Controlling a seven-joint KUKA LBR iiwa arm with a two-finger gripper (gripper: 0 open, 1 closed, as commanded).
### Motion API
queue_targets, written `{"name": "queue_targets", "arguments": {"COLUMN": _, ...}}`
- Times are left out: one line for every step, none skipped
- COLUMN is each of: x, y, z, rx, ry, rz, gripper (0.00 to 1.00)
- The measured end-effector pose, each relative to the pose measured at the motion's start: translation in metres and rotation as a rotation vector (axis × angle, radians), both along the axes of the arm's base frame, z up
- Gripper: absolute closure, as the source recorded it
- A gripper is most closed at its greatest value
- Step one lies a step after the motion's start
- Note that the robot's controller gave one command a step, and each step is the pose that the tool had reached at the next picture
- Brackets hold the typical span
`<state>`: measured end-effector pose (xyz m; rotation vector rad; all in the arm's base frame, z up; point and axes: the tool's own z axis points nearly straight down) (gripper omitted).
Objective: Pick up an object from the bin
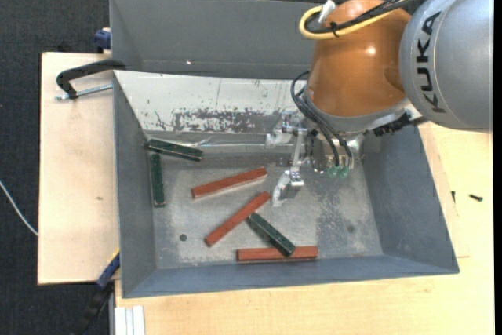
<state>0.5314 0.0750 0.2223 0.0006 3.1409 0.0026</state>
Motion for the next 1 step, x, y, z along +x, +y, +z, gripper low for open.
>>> {"name": "queue_targets", "arguments": {"x": 0.0000, "y": 0.0000, "z": 0.0000, "rx": 0.000, "ry": 0.000, "rz": 0.000, "gripper": 0.00}}
